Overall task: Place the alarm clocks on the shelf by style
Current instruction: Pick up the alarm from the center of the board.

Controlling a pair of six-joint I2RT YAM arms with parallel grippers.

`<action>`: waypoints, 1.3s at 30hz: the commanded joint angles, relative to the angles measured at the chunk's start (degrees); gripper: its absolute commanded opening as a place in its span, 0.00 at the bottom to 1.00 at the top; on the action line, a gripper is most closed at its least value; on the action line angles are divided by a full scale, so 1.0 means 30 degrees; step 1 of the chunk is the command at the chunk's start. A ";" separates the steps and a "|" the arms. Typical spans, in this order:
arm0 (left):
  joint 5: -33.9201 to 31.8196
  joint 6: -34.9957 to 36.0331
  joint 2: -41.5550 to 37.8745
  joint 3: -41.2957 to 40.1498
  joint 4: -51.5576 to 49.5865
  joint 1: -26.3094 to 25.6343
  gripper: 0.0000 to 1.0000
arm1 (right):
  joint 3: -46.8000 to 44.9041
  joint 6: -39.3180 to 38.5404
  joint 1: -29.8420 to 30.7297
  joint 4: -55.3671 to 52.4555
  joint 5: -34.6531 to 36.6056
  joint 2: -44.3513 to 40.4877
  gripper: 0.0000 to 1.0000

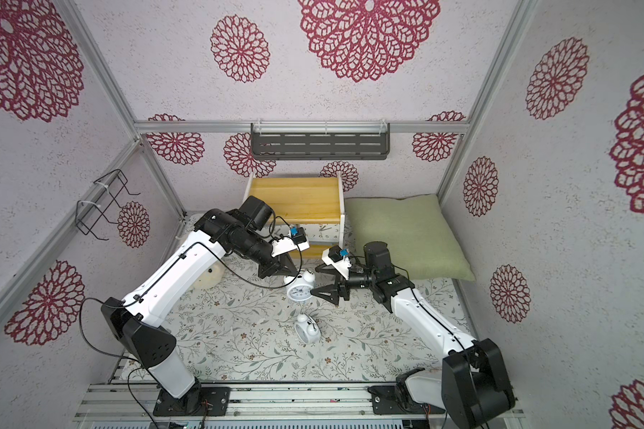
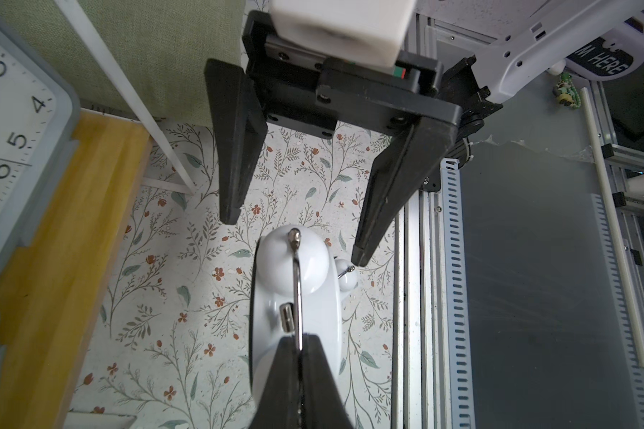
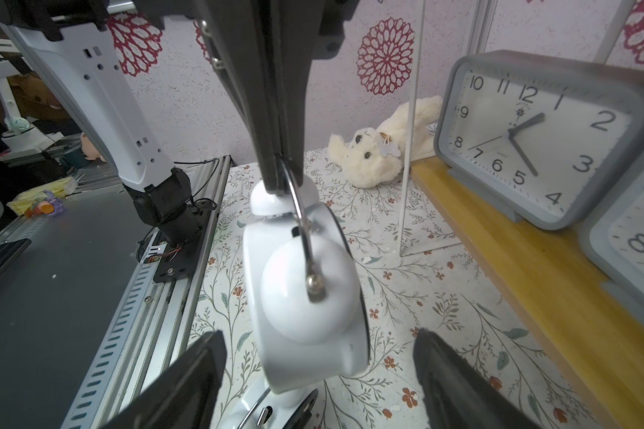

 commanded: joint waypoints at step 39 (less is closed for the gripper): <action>-0.1087 -0.2955 -0.2184 -0.1368 0.4900 -0.0162 0.70 | -0.1164 0.1257 0.0283 0.2650 0.0861 -0.1926 0.36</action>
